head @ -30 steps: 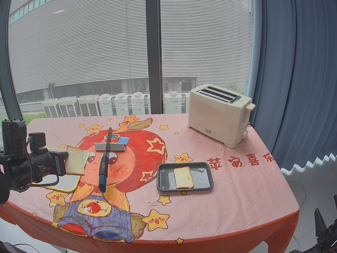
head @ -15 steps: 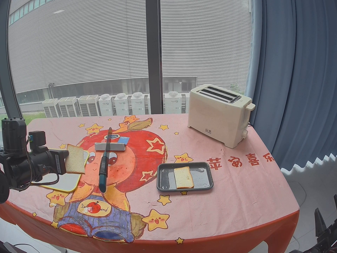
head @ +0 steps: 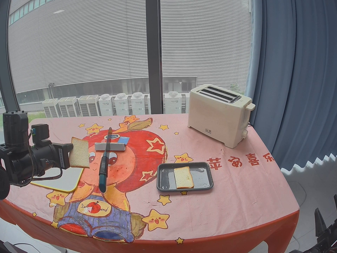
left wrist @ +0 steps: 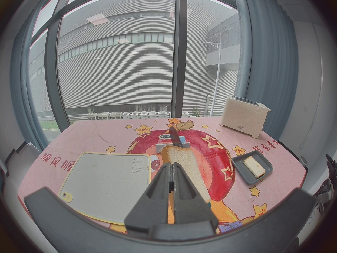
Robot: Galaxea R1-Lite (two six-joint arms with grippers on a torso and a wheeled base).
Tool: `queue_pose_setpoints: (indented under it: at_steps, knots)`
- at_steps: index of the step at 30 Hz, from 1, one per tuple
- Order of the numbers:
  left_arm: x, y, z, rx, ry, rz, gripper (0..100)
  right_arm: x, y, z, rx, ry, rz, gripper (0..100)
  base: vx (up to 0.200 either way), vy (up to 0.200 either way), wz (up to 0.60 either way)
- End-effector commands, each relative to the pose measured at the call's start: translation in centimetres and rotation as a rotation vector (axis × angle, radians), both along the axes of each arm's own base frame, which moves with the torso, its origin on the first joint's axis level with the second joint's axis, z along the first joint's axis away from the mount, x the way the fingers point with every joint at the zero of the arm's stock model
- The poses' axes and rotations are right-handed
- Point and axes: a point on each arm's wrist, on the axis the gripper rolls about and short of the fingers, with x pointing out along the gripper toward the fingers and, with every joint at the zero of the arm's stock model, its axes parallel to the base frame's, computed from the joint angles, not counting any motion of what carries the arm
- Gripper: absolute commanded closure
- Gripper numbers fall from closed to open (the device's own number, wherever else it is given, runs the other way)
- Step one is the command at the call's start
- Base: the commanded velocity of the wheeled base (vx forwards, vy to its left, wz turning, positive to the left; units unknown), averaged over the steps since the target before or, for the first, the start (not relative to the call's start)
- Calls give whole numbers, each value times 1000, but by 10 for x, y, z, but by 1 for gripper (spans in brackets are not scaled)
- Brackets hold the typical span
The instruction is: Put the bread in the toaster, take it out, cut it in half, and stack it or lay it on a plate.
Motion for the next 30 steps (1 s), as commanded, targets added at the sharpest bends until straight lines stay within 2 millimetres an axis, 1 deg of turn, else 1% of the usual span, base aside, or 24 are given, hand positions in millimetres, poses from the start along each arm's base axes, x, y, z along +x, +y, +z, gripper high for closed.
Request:
queue_pose_setpoints:
  at_steps: [1,5,11,16,20,22,24,27,30]
  knots:
    - [2,-3,0,0,1,-12,100,0,0,-5,0,3,1,0,0,0,0]
    - [4,-4,0,-1,3,-18,100,0,0,-5,0,3,1,0,0,0,0]
    - [15,-6,-2,-1,18,-27,100,0,0,-5,0,3,1,0,0,0,0]
    - [22,-17,-7,3,38,-64,100,0,0,-5,0,3,1,0,0,0,0]
    - [26,-20,-9,6,48,-73,100,0,0,-5,0,3,1,0,0,0,0]
    - [30,-28,-11,6,56,-98,100,0,0,-5,0,3,1,0,0,0,0]
    - [30,-32,-11,5,57,-112,100,0,0,-5,0,3,1,0,0,0,0]
    - [30,-32,-11,6,58,-116,100,0,0,-5,0,3,1,0,0,0,0]
    - [36,-44,-14,11,70,-147,100,0,0,-5,0,3,1,0,0,0,0]
